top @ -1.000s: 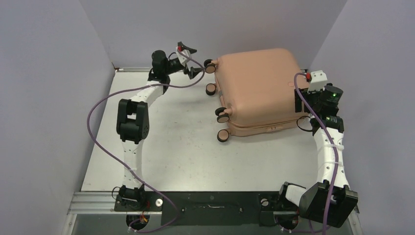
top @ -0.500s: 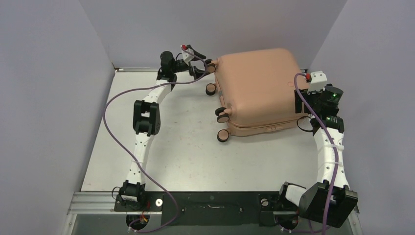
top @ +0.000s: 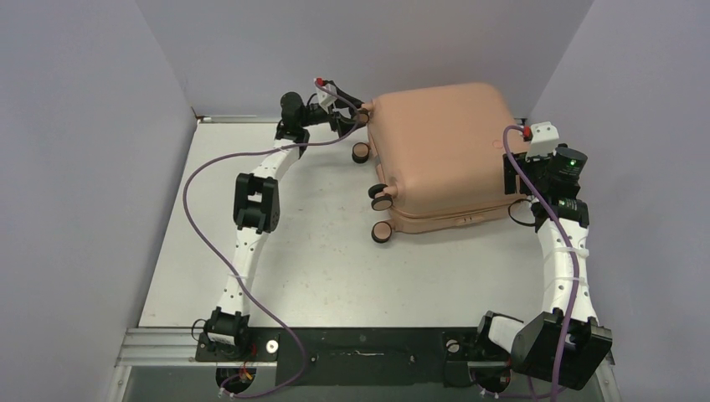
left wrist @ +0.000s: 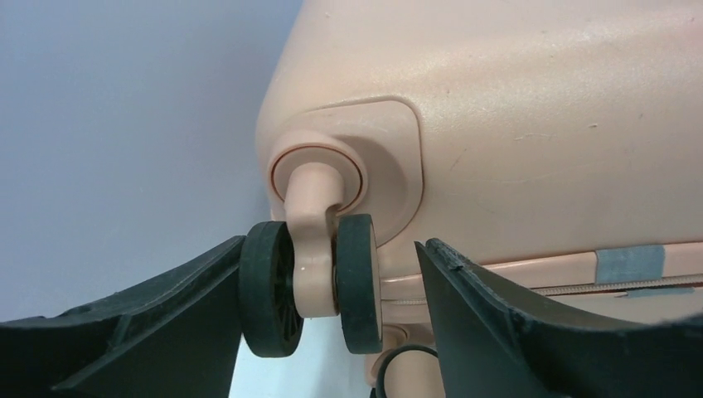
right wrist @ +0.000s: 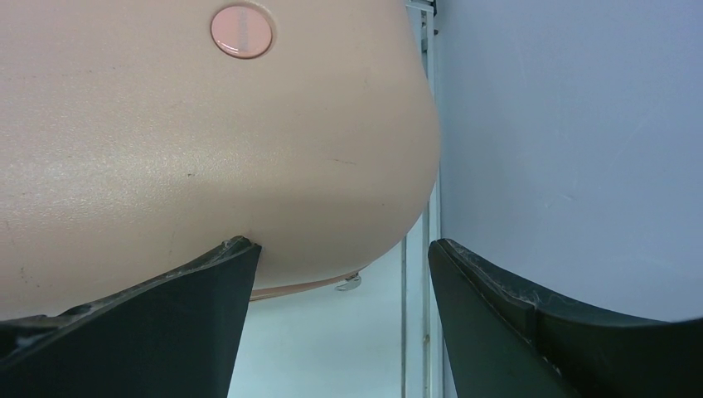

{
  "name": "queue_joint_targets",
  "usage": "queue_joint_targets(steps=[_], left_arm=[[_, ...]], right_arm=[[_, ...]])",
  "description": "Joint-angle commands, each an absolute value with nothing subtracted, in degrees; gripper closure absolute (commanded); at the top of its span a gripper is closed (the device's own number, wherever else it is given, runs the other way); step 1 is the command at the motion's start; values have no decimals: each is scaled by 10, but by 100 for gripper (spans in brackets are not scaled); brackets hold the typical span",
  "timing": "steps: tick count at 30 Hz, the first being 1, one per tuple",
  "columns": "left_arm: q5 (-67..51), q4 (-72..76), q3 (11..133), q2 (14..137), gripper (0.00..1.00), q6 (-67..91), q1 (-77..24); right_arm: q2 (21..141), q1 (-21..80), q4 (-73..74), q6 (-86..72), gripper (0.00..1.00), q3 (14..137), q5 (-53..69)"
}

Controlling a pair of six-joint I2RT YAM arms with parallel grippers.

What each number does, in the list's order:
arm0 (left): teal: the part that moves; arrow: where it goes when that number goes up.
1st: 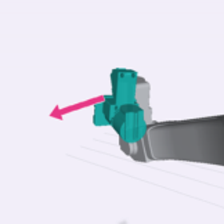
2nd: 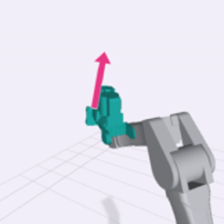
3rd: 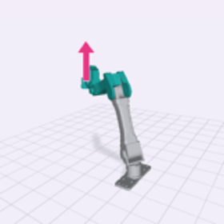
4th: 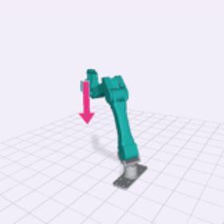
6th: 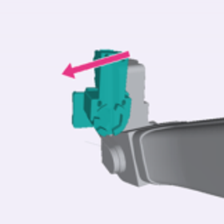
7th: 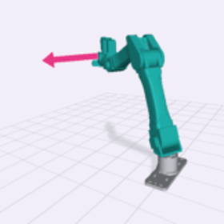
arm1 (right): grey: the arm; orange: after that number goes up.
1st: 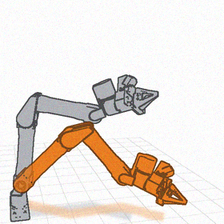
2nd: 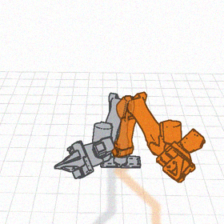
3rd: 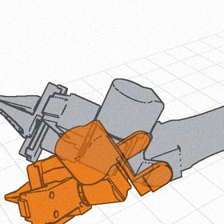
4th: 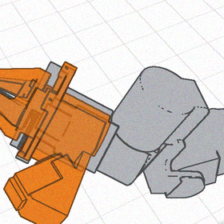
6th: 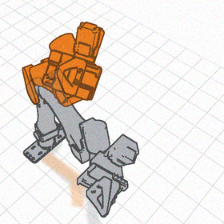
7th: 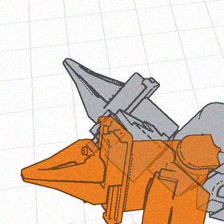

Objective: Pack the luggage
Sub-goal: Zip the luggage at the center of the board.

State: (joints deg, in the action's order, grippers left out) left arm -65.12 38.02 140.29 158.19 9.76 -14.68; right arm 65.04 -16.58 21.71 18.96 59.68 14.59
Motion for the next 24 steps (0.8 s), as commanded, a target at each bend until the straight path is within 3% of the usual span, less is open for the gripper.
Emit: queue_joint_targets(steps=[1, 6, 10, 12, 14, 16, 18, 19, 24], left_arm=[[-660, 414, 1438, 1593, 31, 115, -153], [-635, 359, 1452, 1600, 38, 73, -158], [-634, 344, 1456, 1604, 30, 63, -164], [-634, 334, 1458, 1605, 31, 56, -167], [-628, 333, 1462, 1607, 46, 57, -169], [-620, 335, 1463, 1607, 74, 59, -170], [-615, 340, 1463, 1606, 95, 68, -169], [-614, 344, 1463, 1604, 100, 76, -168], [-607, 378, 1441, 1581, 100, 153, -146]], right_arm=[[634, -171, 213, 185, 23, 610, 162], [633, -170, 217, 183, 23, 613, 171], [634, -168, 220, 186, 23, 615, 170], [635, -167, 218, 188, 23, 616, 165], [638, -166, 215, 189, 23, 617, 161], [641, -166, 213, 189, 23, 616, 155], [641, -166, 207, 189, 23, 614, 141], [642, -166, 203, 190, 23, 614, 135], [646, -169, 178, 197, 21, 611, 86]])
